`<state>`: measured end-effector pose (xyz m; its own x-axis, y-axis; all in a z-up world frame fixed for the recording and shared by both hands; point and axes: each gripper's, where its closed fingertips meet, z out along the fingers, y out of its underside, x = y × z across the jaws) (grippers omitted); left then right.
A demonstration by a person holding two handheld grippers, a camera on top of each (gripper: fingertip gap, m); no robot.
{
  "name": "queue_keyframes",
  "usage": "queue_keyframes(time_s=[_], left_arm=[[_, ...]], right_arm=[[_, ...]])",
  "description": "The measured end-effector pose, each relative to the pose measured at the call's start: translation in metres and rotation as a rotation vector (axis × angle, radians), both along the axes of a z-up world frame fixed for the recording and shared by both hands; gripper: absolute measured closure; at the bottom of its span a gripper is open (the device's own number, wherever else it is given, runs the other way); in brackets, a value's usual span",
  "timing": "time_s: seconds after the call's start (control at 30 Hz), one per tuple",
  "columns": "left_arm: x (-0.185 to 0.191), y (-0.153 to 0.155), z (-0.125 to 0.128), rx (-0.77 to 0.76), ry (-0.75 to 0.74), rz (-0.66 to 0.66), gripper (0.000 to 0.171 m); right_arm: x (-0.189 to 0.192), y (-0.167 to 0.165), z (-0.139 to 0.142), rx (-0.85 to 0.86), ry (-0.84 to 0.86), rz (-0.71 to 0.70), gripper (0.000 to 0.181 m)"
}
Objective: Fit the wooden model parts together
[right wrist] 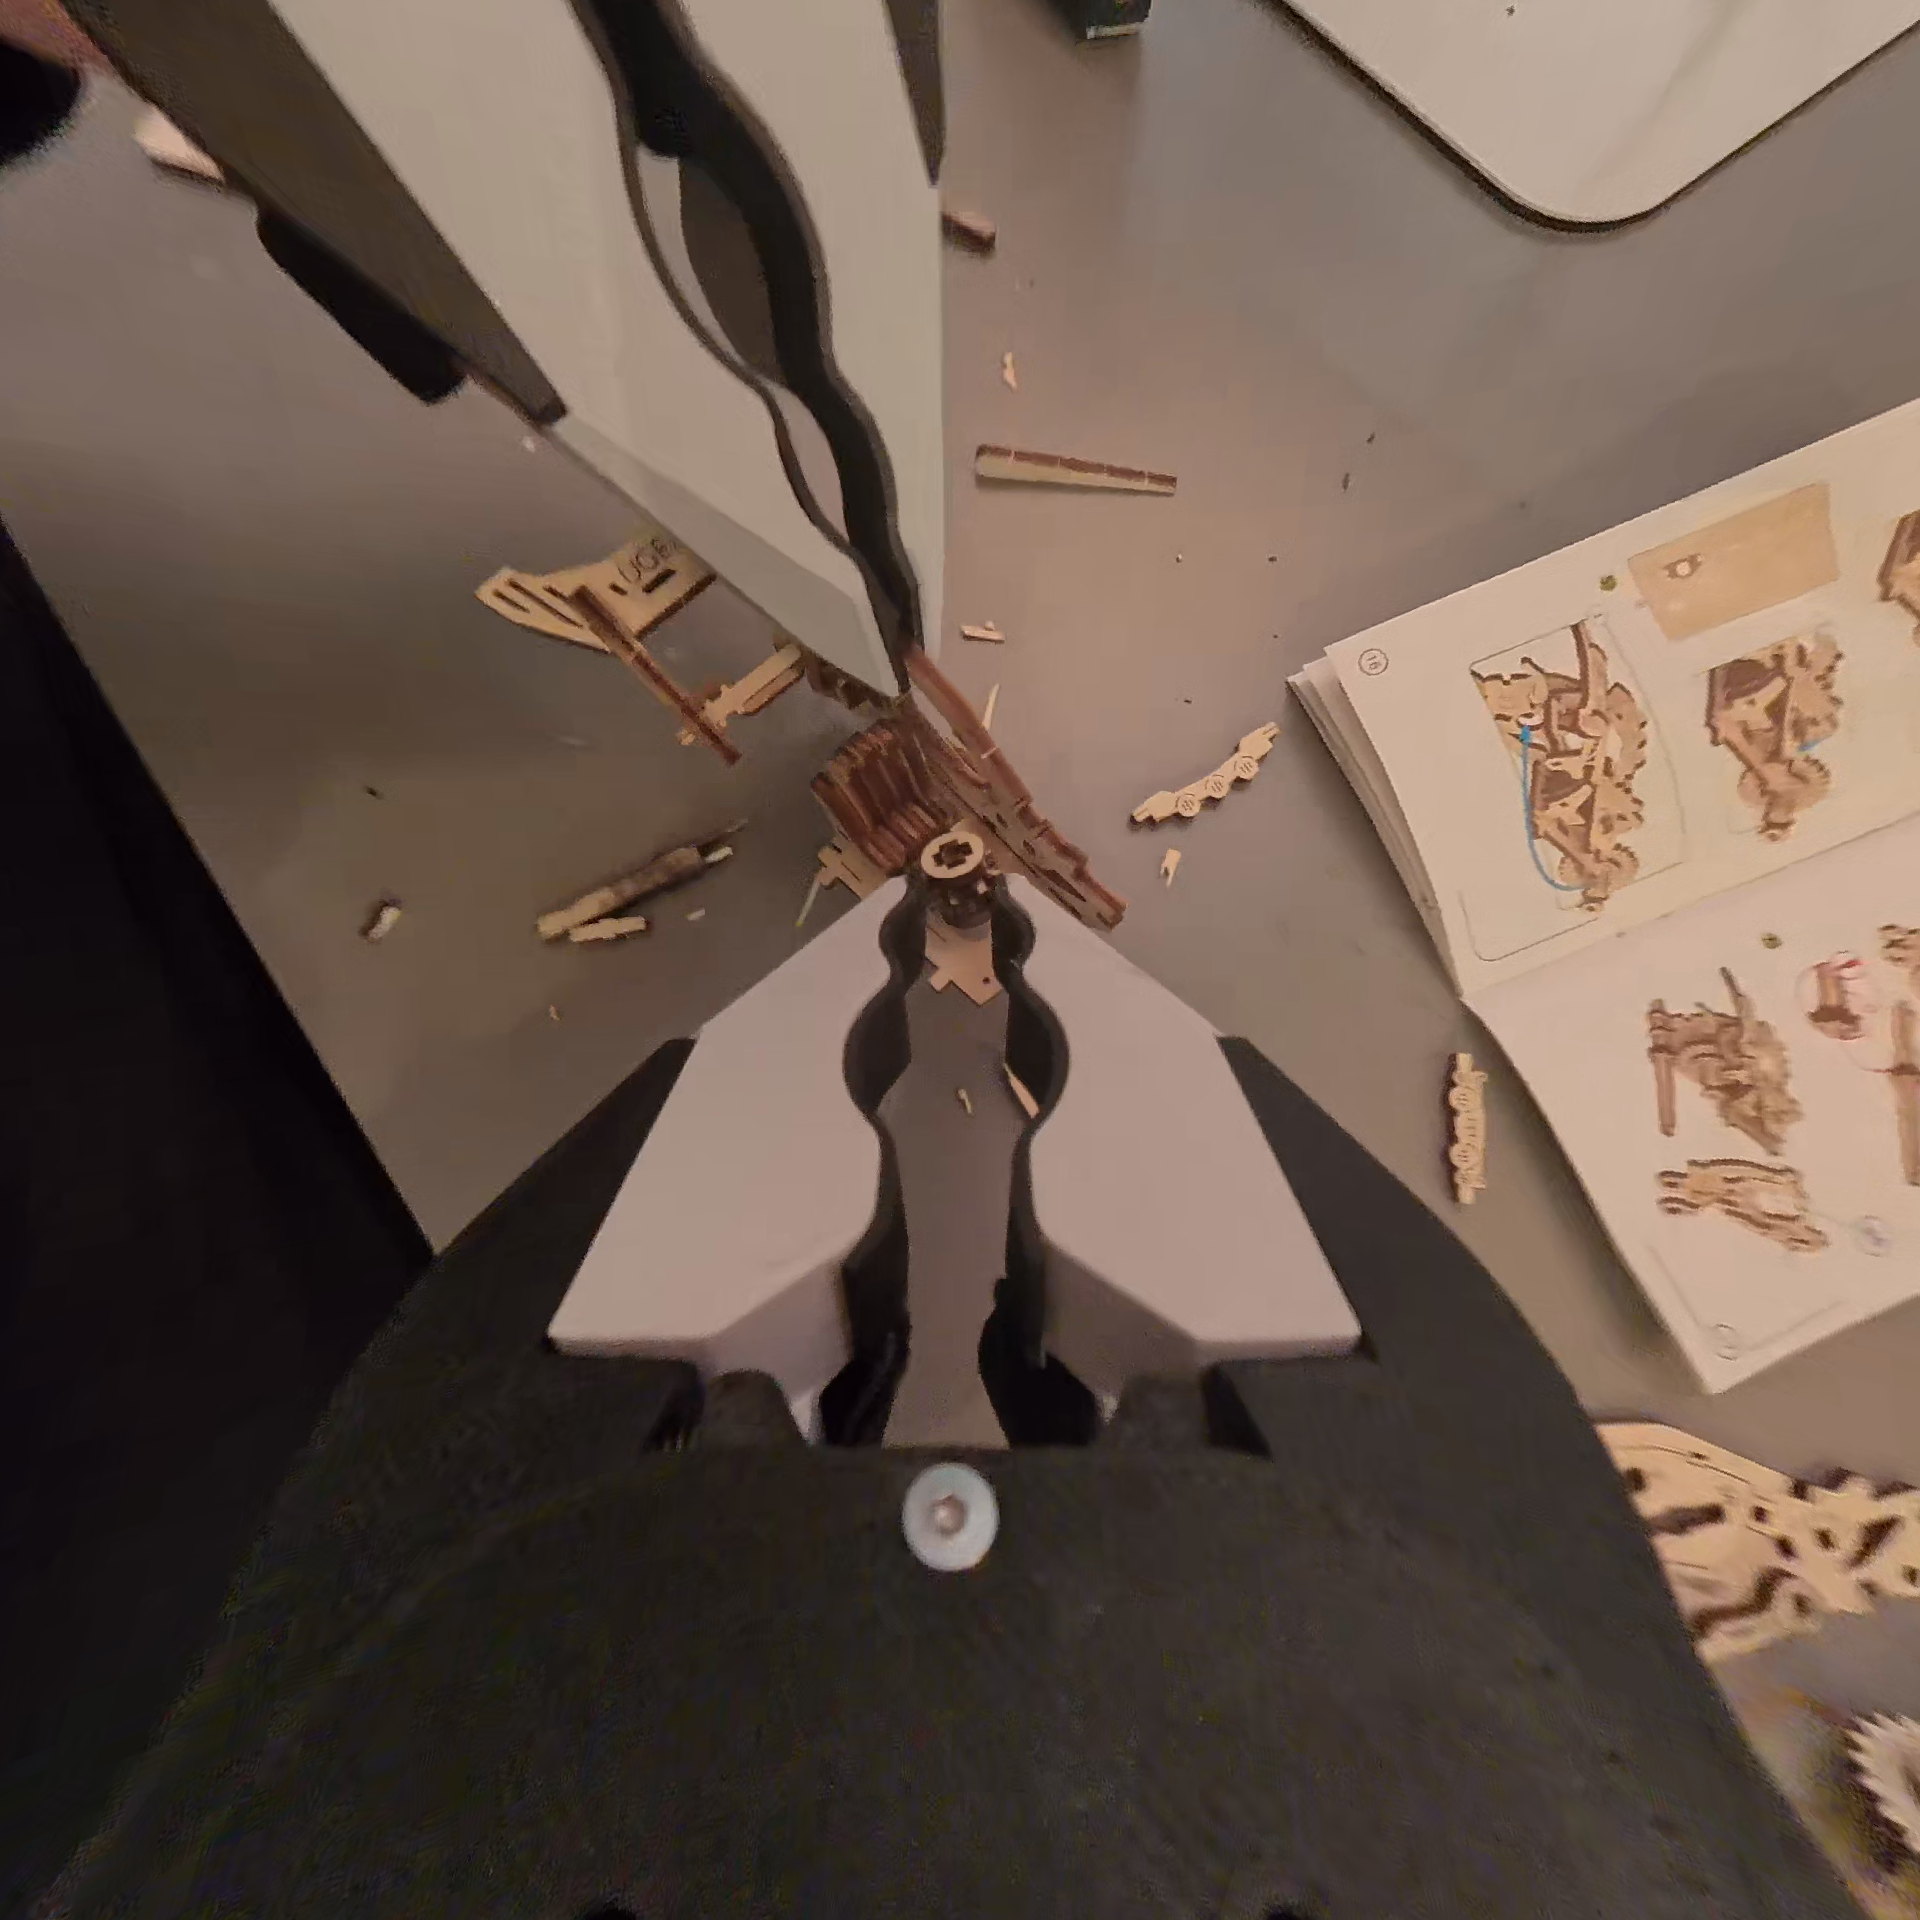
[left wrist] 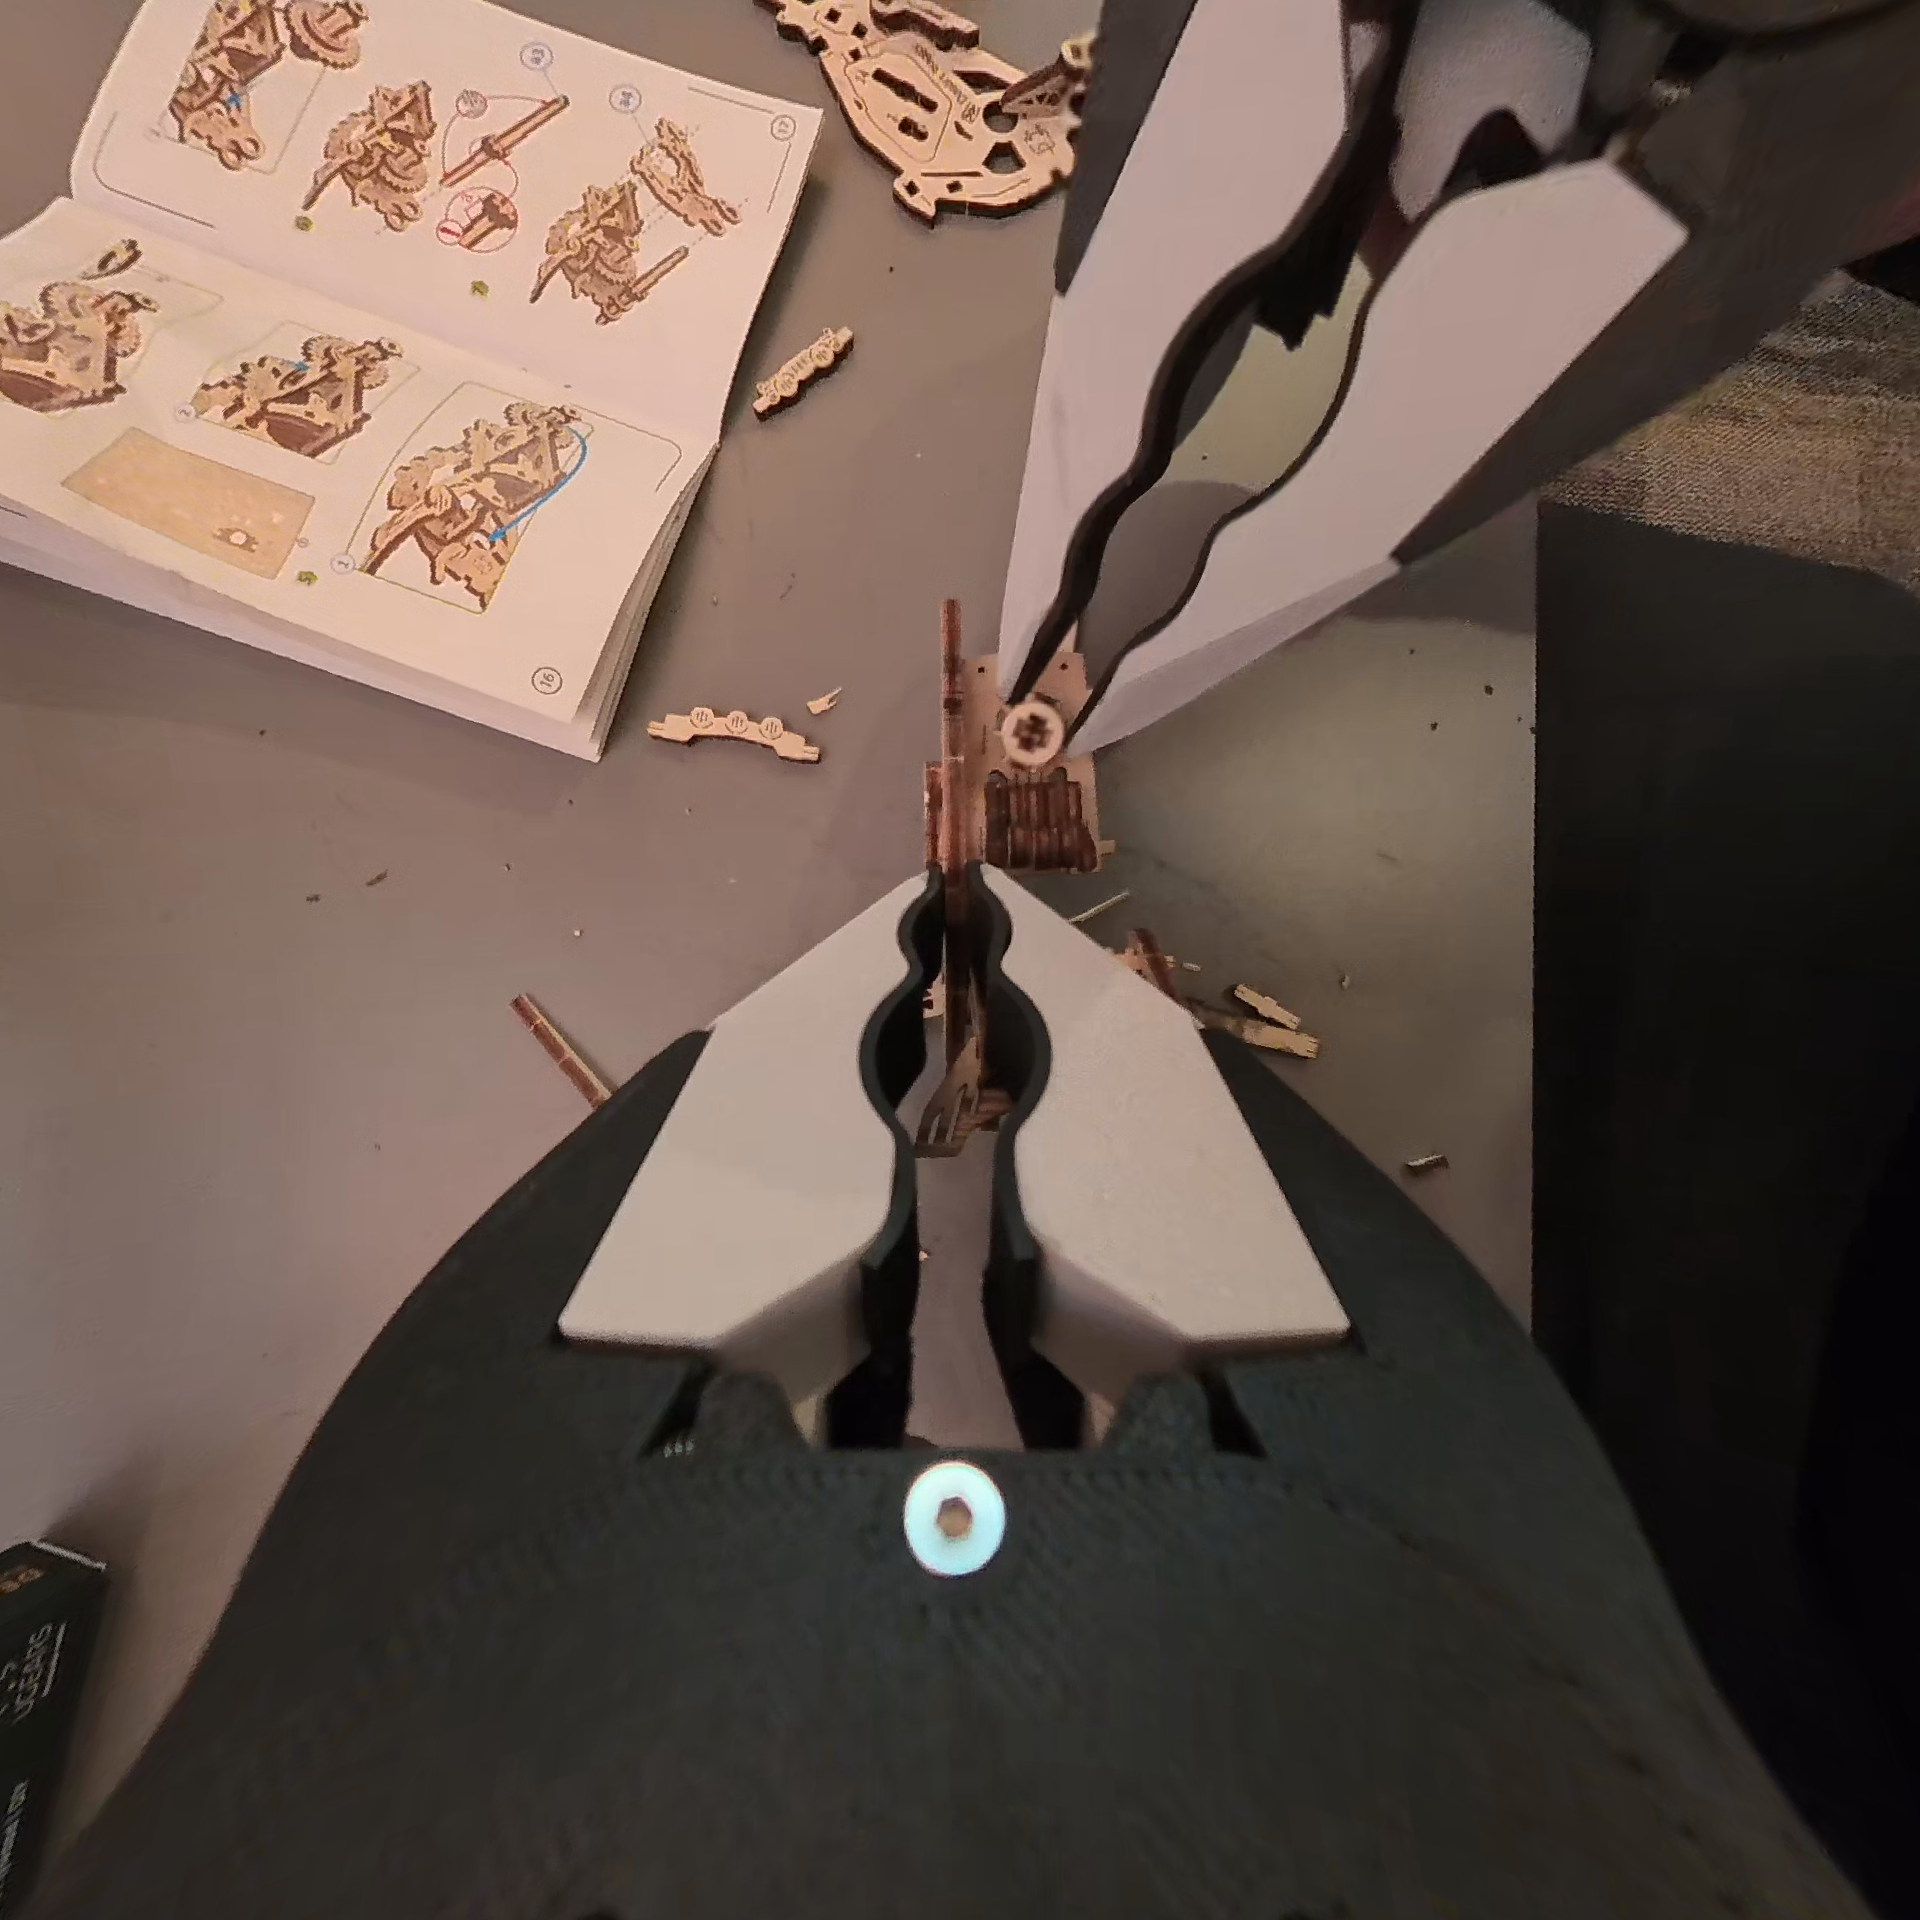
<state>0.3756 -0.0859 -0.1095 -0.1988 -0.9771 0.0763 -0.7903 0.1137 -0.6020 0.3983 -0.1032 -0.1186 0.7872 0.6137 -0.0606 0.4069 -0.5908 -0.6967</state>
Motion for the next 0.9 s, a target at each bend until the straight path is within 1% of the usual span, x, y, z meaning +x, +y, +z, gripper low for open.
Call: queue_keyframes(time_s=[0.07, 0.27, 0.43, 0.6, 0.9], left_arm=[[0.000, 0.001, 0.001, 0.002, -0.003, 0.001, 0.171], [0.001, -0.001, 0.002, 0.008, 0.005, -0.010, 0.171], [0.002, -0.003, 0.002, 0.028, 0.015, -0.016, 0.171], [0.002, -0.002, 0.002, 0.095, 0.036, -0.023, 0.171], [0.004, -0.005, 0.002, 0.145, 0.065, -0.052, 0.171]], right_arm=[[0.002, -0.001, 0.000, -0.026, 0.048, -0.007, 0.172], [0.005, -0.003, -0.001, -0.068, 0.078, -0.013, 0.172], [0.006, -0.006, -0.003, -0.100, 0.058, -0.006, 0.172], [0.007, -0.010, -0.005, -0.154, 0.032, -0.002, 0.172], [0.005, -0.009, -0.009, -0.212, 0.001, 0.016, 0.172]])
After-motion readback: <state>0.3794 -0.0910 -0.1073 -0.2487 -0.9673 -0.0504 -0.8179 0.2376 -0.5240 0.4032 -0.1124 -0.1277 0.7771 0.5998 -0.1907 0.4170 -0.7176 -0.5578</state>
